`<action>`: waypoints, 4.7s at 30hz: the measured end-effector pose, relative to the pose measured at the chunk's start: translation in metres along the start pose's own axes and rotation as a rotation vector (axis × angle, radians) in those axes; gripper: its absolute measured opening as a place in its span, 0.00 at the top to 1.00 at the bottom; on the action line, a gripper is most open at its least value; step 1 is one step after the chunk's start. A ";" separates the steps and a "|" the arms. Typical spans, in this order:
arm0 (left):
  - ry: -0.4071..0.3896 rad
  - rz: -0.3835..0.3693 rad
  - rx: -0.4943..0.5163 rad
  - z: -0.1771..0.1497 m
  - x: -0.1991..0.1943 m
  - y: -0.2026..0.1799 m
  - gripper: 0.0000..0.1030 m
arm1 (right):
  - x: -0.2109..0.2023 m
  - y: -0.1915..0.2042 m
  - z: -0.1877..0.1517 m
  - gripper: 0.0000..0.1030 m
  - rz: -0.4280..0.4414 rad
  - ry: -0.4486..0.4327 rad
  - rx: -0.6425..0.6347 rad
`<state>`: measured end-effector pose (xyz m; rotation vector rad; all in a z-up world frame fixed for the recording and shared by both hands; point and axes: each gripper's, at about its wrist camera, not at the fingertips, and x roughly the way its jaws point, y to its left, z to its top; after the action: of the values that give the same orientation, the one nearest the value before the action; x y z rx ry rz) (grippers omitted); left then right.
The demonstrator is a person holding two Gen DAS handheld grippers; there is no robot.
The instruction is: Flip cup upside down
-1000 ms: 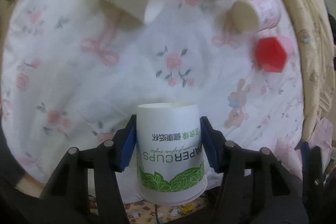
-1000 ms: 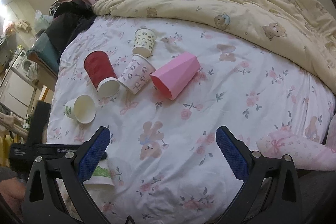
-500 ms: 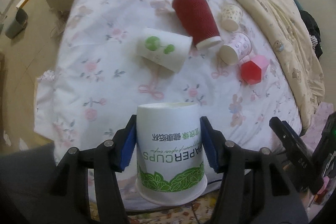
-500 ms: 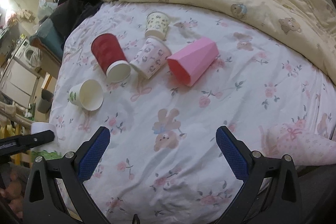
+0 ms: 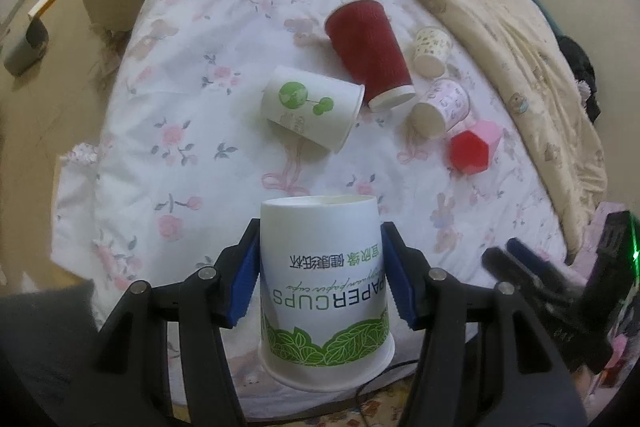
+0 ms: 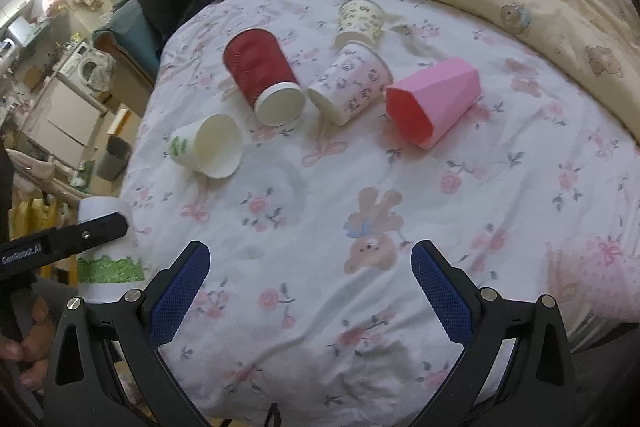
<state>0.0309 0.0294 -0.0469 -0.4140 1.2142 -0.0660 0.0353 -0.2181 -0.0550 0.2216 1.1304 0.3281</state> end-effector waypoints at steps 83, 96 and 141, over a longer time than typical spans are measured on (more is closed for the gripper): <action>-0.030 0.219 0.163 0.035 0.109 -0.102 0.49 | -0.029 -0.075 -0.012 0.01 0.064 0.035 0.283; -0.019 0.218 0.196 0.032 0.113 -0.104 0.42 | -0.028 -0.070 -0.010 0.01 0.083 0.041 0.271; -0.312 0.182 0.190 -0.043 -0.051 -0.022 0.00 | -0.041 0.023 -0.013 0.00 -0.060 -0.159 -0.151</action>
<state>-0.0227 0.0107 -0.0058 -0.1394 0.9233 0.0392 0.0042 -0.2119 -0.0181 0.0789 0.9491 0.3348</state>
